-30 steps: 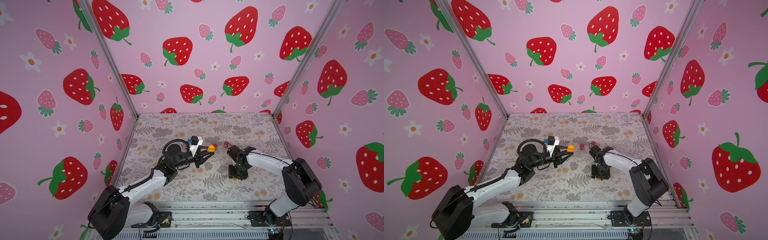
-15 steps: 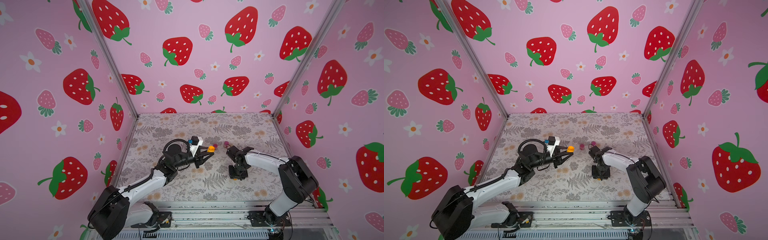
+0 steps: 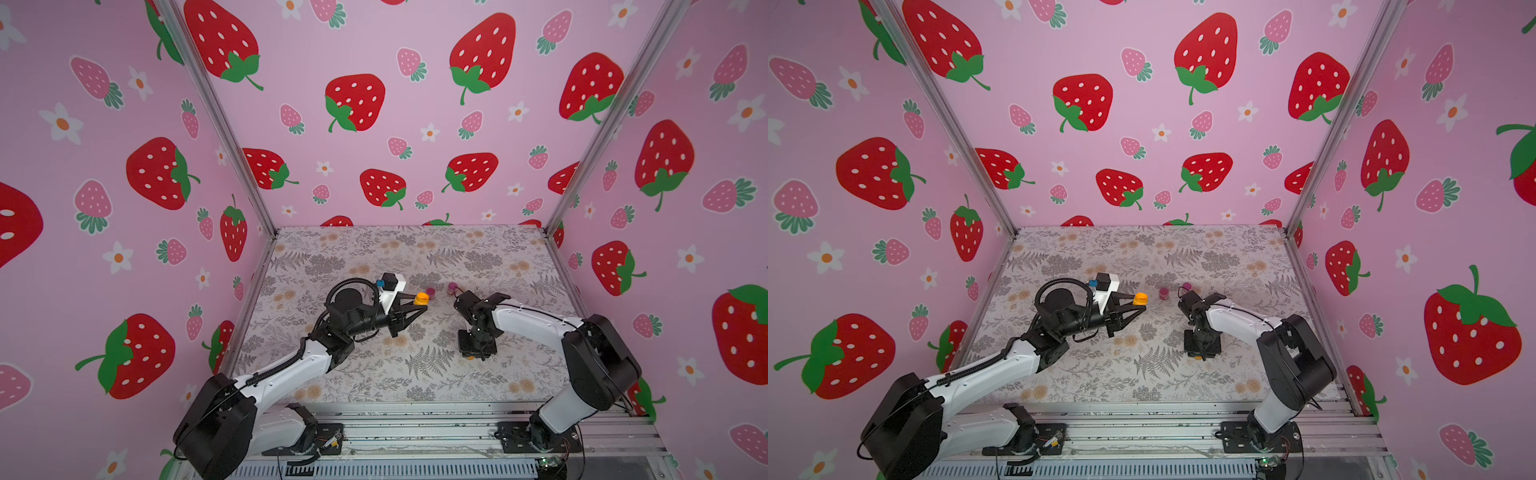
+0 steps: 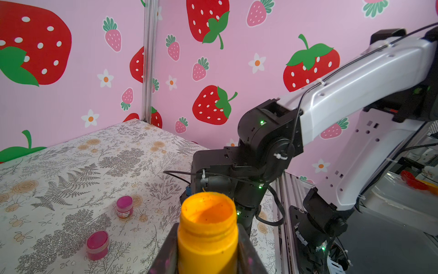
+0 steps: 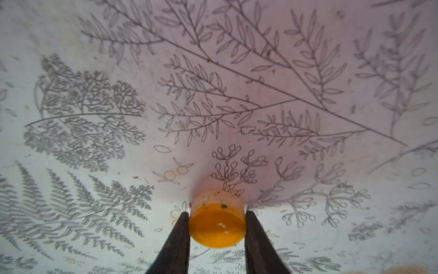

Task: Close the paint jar lid
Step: Pick up the lid from the center of the board, then close the lid on the paint jar.

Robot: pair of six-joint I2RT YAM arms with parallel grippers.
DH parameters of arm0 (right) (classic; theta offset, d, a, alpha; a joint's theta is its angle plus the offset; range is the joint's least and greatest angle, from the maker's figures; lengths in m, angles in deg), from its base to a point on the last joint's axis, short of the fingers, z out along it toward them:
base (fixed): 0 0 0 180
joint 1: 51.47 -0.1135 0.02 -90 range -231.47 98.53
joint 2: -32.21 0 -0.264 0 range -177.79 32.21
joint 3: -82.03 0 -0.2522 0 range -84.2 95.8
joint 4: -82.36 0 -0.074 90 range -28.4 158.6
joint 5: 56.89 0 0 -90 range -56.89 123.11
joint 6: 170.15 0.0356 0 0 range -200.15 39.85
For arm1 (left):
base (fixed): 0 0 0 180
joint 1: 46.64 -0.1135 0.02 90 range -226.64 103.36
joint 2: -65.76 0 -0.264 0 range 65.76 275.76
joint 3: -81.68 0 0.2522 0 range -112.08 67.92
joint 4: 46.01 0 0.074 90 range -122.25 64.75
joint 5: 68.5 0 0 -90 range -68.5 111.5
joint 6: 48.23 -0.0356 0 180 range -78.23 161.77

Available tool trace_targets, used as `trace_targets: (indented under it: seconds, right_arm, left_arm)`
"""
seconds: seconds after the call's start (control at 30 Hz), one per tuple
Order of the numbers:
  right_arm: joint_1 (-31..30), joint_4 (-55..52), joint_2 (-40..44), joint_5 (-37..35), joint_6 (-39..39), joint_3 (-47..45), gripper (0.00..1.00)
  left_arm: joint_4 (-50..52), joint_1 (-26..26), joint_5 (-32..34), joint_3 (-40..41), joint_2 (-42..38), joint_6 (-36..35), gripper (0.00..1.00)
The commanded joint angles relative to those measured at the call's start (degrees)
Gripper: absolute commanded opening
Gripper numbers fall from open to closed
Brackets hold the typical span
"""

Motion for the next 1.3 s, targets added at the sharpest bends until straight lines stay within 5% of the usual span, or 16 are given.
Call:
trace_targets:
  seconds: [0.0,0.4,0.7,1.27]
  right_arm:
    - [0.6,-3.0,6.0,3.2,-1.8,4.5,0.28]
    - [4.0,-12.1,17.2,23.7,-13.5,25.5,0.28]
    - [3.9,-8.4,17.7,40.6,-18.0,28.5,0.28]
    - [0.9,-1.1,16.7,45.1,-14.9,25.2,0.28]
  left_arm:
    - [1.0,0.3,0.3,-0.8,-1.4,-1.5,0.20]
    - [16.0,5.6,5.2,-4.9,-4.4,-9.5,0.20]
    - [21.1,8.3,6.9,-7.4,-4.9,-12.5,0.20]
    - [21.0,10.1,7.1,-9.2,-3.0,-13.3,0.20]
